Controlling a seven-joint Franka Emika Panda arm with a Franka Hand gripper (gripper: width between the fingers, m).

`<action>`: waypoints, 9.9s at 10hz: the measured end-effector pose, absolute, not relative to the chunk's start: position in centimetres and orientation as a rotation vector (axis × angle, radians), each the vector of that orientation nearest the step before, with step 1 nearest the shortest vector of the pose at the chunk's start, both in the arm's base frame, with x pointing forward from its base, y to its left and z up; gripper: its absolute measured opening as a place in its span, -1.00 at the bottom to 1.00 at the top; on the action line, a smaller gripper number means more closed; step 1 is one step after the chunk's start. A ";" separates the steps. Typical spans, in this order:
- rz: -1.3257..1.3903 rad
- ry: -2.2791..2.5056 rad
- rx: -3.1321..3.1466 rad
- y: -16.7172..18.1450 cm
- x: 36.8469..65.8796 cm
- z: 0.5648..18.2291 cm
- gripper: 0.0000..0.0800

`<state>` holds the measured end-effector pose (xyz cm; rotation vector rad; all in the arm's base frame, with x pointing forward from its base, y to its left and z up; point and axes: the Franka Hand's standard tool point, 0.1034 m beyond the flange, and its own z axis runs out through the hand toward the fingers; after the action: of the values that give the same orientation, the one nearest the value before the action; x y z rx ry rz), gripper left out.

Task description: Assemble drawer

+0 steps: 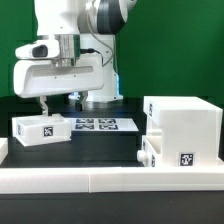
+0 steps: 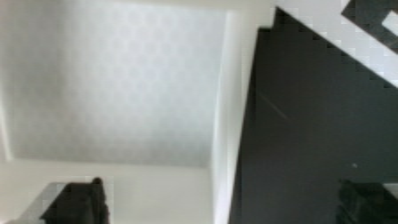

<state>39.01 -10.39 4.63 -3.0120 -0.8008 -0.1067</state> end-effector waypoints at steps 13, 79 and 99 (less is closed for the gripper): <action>-0.103 -0.777 -3.014 -11.4 36.4 0.5 -0.47; -0.047 -2.143 -2.216 -1.3 54.4 5.9 -0.89; -0.036 -2.131 -2.218 -1.4 54.2 5.7 -0.89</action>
Offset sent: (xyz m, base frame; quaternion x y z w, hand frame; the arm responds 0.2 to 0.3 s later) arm -0.0116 -0.0047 -0.0253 -0.0080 0.0247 0.0025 0.9997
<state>54.20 -1.35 5.74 -2.2178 -2.1307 -0.0359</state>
